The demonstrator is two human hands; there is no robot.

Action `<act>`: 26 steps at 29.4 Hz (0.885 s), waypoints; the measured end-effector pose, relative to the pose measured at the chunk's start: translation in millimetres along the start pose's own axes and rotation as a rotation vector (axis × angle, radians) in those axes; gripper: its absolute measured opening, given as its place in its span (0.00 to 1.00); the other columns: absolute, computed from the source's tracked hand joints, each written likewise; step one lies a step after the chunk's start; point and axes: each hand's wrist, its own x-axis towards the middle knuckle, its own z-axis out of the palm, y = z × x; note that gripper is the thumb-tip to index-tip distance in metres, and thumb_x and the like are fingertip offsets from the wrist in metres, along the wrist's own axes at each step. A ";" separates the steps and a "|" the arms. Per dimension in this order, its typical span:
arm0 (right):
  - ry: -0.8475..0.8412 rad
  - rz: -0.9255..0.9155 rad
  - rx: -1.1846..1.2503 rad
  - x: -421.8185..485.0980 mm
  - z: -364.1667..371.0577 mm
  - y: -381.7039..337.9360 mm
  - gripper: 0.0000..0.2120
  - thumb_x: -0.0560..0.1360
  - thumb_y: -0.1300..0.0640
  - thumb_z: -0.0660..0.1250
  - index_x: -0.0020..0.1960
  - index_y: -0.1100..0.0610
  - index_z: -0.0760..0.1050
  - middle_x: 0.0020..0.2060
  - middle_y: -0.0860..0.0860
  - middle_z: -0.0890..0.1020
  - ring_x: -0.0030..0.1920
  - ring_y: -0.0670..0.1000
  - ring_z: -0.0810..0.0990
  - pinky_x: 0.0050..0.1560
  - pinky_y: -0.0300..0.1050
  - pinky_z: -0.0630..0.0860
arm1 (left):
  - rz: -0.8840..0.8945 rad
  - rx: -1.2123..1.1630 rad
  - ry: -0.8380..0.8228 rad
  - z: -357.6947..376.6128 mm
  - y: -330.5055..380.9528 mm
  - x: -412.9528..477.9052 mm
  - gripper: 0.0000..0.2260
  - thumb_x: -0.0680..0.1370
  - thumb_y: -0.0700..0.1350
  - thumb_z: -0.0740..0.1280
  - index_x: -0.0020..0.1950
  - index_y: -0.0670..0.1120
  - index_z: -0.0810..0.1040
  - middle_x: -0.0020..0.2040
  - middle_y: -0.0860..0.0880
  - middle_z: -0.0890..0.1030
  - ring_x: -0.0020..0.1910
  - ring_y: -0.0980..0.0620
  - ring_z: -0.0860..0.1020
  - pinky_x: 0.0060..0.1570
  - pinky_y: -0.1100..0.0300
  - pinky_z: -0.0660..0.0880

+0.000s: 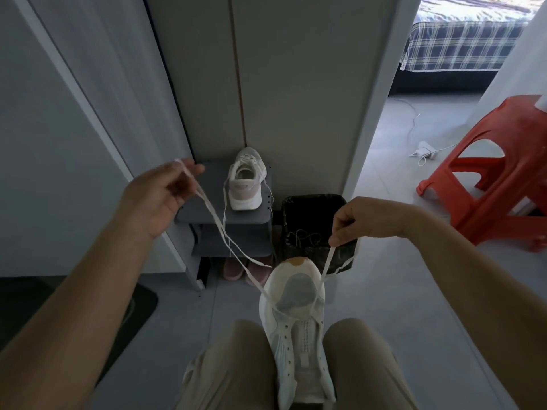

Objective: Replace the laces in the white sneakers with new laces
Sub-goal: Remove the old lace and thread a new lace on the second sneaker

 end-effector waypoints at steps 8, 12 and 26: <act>0.505 -0.002 -0.031 -4.0 51.9 25.3 0.06 0.74 0.53 0.67 0.49 0.52 0.74 0.46 0.45 0.71 0.46 0.47 0.74 0.46 0.34 0.70 | -0.232 0.916 -0.224 15.5 -48.1 -50.8 0.07 0.79 0.46 0.62 0.46 0.45 0.76 0.41 0.47 0.80 0.35 0.54 0.77 0.31 0.63 0.72; 0.307 0.183 0.218 -51.0 111.8 23.2 0.12 0.77 0.48 0.60 0.37 0.51 0.71 0.33 0.46 0.76 0.32 0.42 0.73 0.35 0.32 0.71 | -0.460 0.696 -0.283 16.4 -84.8 -120.3 0.12 0.78 0.47 0.62 0.41 0.41 0.78 0.28 0.49 0.79 0.24 0.57 0.73 0.24 0.65 0.66; 0.345 0.439 0.587 -60.1 172.0 -0.2 0.12 0.75 0.41 0.59 0.41 0.48 0.72 0.34 0.47 0.78 0.35 0.47 0.76 0.46 0.42 0.75 | -0.530 0.004 0.174 73.8 -131.3 -170.8 0.10 0.73 0.41 0.69 0.34 0.37 0.77 0.23 0.46 0.69 0.20 0.54 0.65 0.20 0.66 0.63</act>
